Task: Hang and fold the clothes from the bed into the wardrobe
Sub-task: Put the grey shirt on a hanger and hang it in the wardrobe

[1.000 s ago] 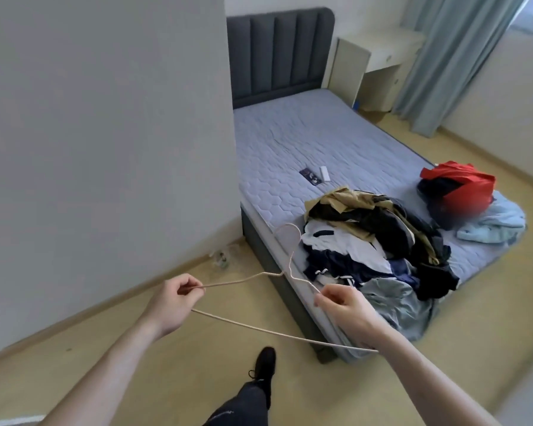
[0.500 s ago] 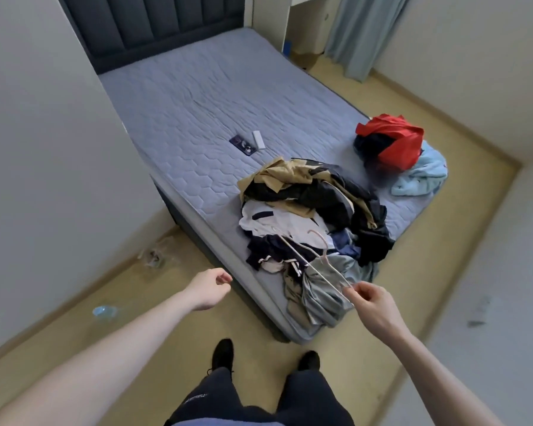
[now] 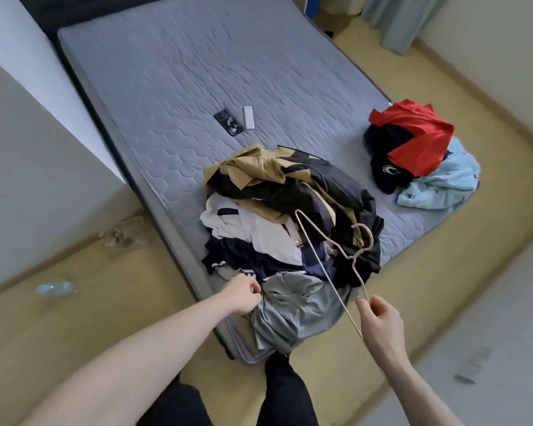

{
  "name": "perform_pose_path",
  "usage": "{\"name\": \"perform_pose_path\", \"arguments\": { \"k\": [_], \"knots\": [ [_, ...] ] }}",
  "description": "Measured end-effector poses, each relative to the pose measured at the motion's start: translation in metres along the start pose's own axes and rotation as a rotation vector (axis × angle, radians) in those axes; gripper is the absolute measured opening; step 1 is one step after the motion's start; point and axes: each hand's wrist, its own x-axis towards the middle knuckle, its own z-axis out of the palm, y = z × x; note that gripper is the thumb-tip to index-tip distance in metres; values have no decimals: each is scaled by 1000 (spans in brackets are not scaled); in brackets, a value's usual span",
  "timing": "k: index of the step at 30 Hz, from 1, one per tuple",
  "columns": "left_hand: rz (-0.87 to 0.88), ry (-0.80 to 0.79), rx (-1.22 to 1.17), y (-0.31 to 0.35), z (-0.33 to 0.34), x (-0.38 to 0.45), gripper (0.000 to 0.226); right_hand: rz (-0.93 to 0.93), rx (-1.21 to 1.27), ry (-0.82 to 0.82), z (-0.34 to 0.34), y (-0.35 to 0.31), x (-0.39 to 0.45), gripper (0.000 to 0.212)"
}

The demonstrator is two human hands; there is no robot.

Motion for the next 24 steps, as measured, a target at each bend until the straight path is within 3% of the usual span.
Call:
{"name": "perform_pose_path", "arguments": {
  "k": [11,15,17,21,24],
  "knots": [
    [28,-176,256,82,133,185,52,31,-22,-125,17,99,139,44],
    [-21,-219,364,82,168,232,50,14,-27,-141,32,128,160,45],
    [-39,-163,409,77,174,237,41,11,-26,-159,36,134,165,45],
    [6,91,196,61,165,199,2,12,-60,-211,31,137,156,42],
    [-112,127,-123,44,147,142,20,17,-59,-227,21,124,137,41]
  ]
}}
